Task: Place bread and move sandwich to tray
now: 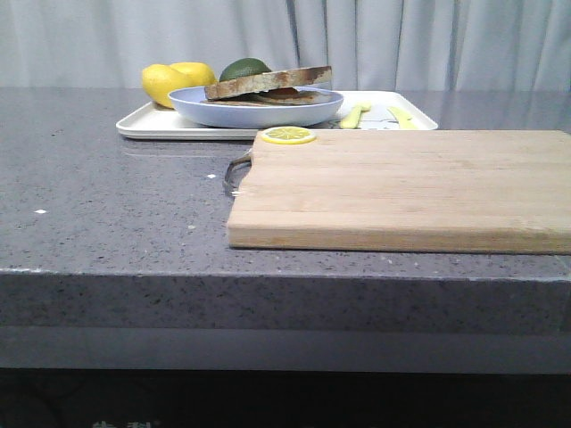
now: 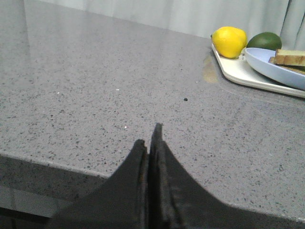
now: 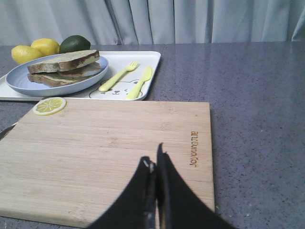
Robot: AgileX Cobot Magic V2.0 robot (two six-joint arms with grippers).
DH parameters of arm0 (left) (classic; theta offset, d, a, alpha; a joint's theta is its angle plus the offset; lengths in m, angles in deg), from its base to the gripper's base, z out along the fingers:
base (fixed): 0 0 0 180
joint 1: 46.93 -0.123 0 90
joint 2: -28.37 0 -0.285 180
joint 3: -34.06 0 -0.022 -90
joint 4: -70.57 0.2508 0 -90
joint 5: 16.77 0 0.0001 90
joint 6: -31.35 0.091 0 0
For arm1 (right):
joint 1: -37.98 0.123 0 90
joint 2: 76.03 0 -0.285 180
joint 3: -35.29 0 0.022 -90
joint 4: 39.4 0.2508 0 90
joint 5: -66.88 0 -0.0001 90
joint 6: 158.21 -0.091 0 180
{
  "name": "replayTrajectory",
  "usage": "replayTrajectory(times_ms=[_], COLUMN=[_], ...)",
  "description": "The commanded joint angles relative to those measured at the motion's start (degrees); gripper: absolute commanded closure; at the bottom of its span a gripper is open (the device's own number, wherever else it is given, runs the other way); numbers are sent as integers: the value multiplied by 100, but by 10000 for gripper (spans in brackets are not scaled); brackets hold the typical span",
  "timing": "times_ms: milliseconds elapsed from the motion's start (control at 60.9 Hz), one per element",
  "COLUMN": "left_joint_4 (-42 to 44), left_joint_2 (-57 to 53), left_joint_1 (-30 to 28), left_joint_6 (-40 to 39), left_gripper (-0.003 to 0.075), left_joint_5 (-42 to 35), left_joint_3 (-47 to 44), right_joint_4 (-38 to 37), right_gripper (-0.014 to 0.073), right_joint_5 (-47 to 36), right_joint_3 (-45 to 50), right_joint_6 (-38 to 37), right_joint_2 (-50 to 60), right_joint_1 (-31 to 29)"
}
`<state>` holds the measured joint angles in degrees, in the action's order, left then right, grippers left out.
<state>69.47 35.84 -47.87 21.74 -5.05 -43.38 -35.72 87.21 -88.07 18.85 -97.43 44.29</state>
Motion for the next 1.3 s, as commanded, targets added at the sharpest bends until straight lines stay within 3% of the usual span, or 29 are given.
replayTrajectory(times_ms=[0,1034,1281], left_joint_4=[-62,-66,-66], left_joint_2=[-124,-124,-124], left_joint_1=[-21,-21,-21], left_joint_6=[-64,-64,-64], left_gripper=[741,741,741], left_joint_5=[-595,-607,-607], left_joint_3=[-8,-8,-8], right_joint_4=[-28,-28,-28], right_gripper=[654,654,654], right_joint_5=[-478,-478,-1427], right_joint_3=[-144,-144,686], right_joint_6=[17,17,17], right_joint_2=[-51,-51,237], right_joint_1=[-22,-22,-132])
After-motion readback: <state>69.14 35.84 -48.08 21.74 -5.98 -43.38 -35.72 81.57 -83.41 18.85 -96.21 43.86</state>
